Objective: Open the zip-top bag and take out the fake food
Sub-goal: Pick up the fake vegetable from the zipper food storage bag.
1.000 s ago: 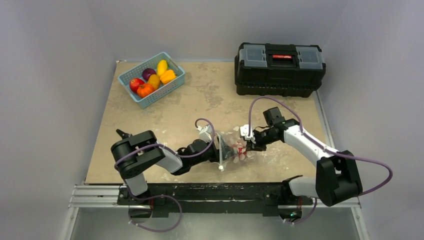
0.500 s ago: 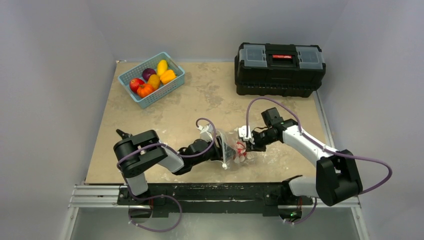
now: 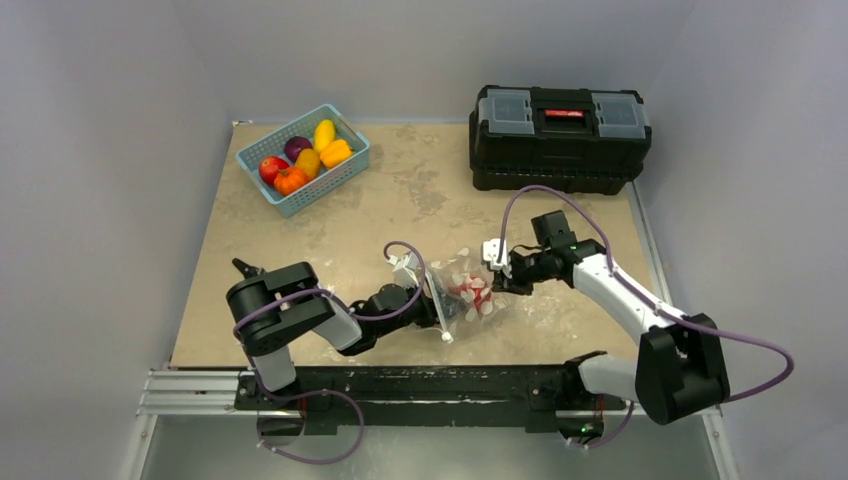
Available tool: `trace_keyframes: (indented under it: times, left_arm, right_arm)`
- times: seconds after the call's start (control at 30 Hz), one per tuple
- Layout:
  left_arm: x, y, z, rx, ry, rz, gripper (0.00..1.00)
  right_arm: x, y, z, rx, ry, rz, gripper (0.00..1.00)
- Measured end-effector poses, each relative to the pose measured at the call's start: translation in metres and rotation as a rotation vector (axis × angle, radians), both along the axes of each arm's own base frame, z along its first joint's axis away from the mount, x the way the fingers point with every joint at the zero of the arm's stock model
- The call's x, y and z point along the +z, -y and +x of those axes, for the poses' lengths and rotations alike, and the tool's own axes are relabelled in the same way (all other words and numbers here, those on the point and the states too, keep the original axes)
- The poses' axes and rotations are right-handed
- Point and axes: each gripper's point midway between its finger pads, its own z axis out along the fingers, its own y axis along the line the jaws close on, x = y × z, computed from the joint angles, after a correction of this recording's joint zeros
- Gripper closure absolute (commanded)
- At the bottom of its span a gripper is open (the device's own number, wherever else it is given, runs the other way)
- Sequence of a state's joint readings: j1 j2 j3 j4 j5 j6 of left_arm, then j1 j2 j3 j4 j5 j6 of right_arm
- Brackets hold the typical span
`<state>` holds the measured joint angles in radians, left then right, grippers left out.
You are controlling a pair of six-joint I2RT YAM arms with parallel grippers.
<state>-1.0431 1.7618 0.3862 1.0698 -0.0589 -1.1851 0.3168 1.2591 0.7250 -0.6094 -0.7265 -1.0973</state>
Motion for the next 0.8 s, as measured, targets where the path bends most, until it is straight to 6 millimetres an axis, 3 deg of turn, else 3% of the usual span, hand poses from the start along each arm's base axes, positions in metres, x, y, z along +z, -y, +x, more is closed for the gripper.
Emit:
trace_keyframes:
  times: [0.2,0.4,0.63,0.8]
  left_arm:
    - [-0.005,-0.007,-0.001,0.016,-0.002,0.012,0.31]
    - [-0.004,-0.009,0.002,0.033,0.005,0.011,0.31]
    - [0.0,-0.008,0.003,0.037,0.016,0.0,0.27]
    - [0.004,-0.008,0.005,0.039,0.032,-0.005,0.23]
  right_arm:
    - [0.024,-0.003,0.019,-0.087,0.073,0.061,0.93]
    - [0.028,-0.005,0.026,-0.123,0.08,0.08,0.93]
    - [0.024,0.002,0.057,-0.269,0.163,0.029,0.93]
    - [0.008,-0.008,0.068,-0.298,0.181,-0.02,0.88]
